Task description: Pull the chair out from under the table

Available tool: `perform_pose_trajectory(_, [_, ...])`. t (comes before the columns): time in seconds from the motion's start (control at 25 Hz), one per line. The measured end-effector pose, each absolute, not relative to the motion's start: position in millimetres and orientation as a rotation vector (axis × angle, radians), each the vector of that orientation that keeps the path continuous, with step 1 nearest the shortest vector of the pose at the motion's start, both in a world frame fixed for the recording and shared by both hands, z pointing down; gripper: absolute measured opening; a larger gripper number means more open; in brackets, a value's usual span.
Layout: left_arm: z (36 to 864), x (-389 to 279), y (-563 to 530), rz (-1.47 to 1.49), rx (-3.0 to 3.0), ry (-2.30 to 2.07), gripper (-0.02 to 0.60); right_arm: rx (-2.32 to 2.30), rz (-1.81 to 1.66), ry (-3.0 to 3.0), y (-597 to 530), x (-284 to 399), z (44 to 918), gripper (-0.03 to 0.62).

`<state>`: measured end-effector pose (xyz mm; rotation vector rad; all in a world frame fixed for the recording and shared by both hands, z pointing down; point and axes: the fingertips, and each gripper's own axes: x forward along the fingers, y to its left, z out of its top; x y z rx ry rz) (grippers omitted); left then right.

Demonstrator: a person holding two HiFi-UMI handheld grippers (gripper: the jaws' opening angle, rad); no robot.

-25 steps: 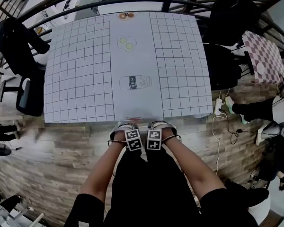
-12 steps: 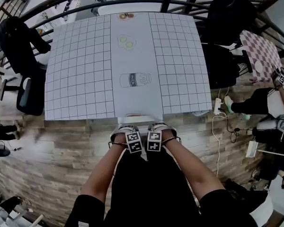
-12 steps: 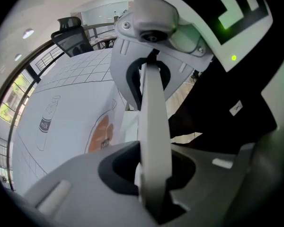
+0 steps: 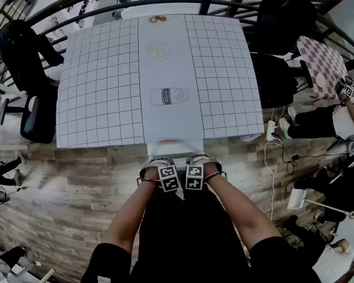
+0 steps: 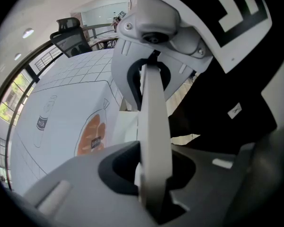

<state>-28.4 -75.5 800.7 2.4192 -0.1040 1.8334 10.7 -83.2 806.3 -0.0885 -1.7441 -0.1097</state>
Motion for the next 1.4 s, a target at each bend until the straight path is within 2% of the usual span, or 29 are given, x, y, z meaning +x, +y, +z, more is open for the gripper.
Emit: perform_pose_trajectory(1.4, [823.6, -34.2, 27.3, 1.898, 2.479, -0.031, 0.081, 0.018, -0.051, -1.693, 24.0, 6.1, 830.3, 0.069])
